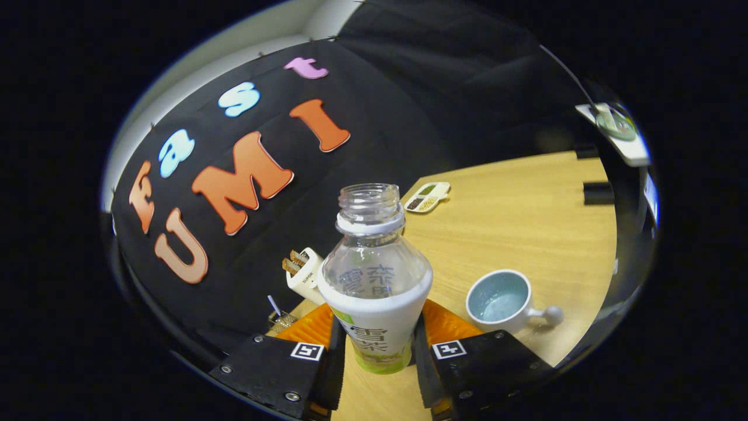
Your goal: Take the bottle from table, then pour the juice into the cup, finally place the bottle on the coaster
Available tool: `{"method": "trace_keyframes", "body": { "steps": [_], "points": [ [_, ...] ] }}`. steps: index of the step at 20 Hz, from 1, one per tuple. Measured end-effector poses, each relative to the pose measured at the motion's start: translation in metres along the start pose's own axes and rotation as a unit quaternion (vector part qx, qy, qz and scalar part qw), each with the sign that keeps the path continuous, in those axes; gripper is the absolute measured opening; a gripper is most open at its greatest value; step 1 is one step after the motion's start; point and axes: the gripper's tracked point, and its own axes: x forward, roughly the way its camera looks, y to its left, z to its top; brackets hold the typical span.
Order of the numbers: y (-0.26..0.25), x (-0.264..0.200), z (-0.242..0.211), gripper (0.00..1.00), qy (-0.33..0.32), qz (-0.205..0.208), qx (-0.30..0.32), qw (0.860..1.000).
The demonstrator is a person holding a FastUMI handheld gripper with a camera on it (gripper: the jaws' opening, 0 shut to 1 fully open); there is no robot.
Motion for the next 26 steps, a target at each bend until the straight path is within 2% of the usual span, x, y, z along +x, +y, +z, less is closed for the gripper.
{"method": "trace_keyframes", "body": {
  "steps": [4,7,9,12,16,22,26],
  "points": [
    [0.03,0.003,0.006,0.53,-0.025,-0.004,-0.111,0.993],
    [0.046,0.014,-0.008,0.53,-0.02,-0.01,-0.201,0.979],
    [0.055,0.022,-0.015,0.53,-0.025,-0.012,-0.234,0.972],
    [0.064,0.037,-0.033,0.53,-0.018,-0.001,-0.234,0.972],
    [0.059,0.059,-0.054,0.53,-0.007,-0.016,-0.245,0.969],
    [0.049,0.081,-0.086,0.58,0.017,-0.02,-0.232,0.972],
    [0.041,0.088,-0.103,0.58,0.028,-0.031,-0.252,0.967]
  ]
}}
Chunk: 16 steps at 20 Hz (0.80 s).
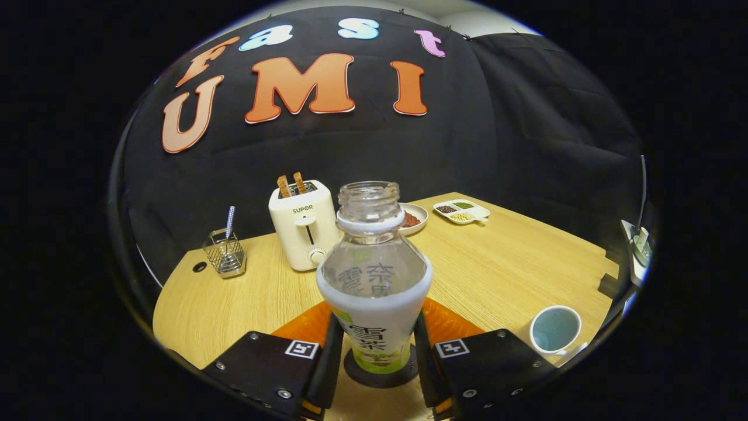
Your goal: Take the bottle from table, then pour the juice into the cup, finally place the bottle on the coaster
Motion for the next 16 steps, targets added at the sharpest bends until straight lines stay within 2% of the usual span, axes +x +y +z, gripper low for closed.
{"method": "trace_keyframes", "body": {
  "steps": [6,10,12,16],
  "points": [
    [0.0042,-0.0024,-0.0052,0.63,0.004,0.001,0.004,1.0],
    [0.0009,-0.0021,-0.0029,0.67,-0.005,0.007,0.041,0.999],
    [-0.0013,-0.0006,-0.0032,0.72,-0.008,0.006,0.052,0.999],
    [0.0005,-0.0009,-0.0054,0.96,-0.008,0.011,0.044,0.999]
  ]
}}
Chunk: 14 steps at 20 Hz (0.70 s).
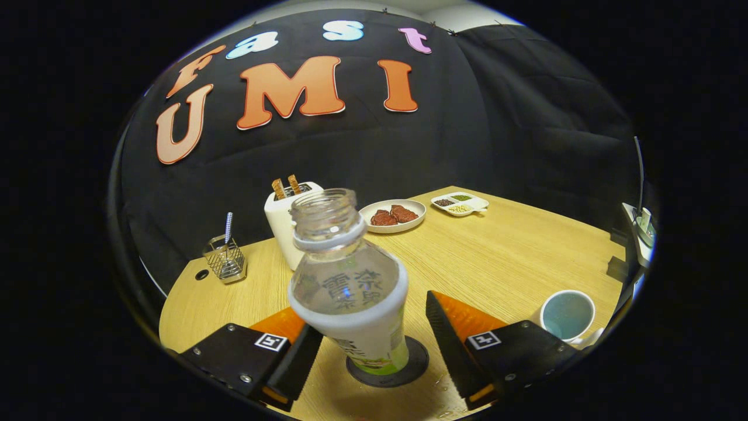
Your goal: Take the bottle from table, then pour the juice into the cup, finally place the bottle on the coaster
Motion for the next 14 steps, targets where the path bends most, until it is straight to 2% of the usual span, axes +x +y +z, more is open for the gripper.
{"method": "trace_keyframes", "body": {
  "steps": [1,7,10,14],
  "points": [
    [0.003,-0.003,0.0,0.99,-0.001,0.007,-0.002,1.0],
    [0.004,-0.028,0.008,0.99,-0.013,0.021,0.017,1.0],
    [0.01,-0.051,0.019,0.99,-0.023,0.04,0.037,0.998],
    [0.022,-0.091,0.038,0.99,-0.045,0.065,0.03,0.996]
  ]
}}
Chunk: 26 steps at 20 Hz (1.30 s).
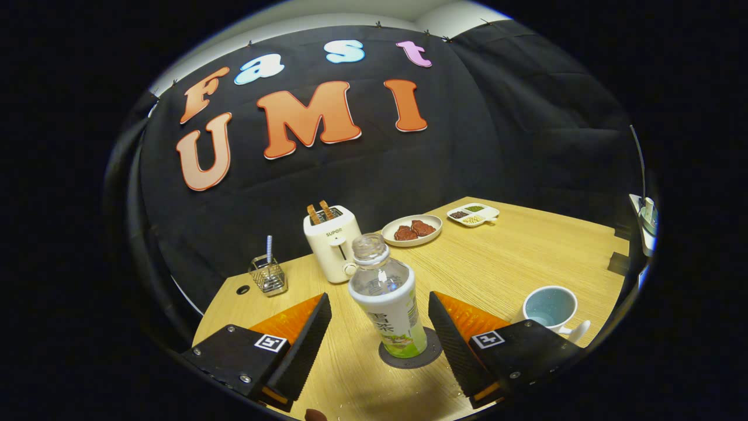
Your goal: Take the bottle from table, then pour the juice into the cup, finally place the bottle on the coaster
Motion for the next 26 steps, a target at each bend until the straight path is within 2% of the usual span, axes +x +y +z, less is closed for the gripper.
{"method": "trace_keyframes", "body": {
  "steps": [3,10,15,26],
  "points": [
    [0.025,-0.036,0.02,0.99,-0.02,0.023,-0.015,0.999],
    [0.118,-0.125,0.059,0.99,-0.057,0.112,-0.069,0.99],
    [0.168,-0.166,0.074,0.98,-0.075,0.172,-0.06,0.98],
    [0.162,-0.193,0.077,0.98,-0.086,0.179,-0.061,0.978]
  ]
}}
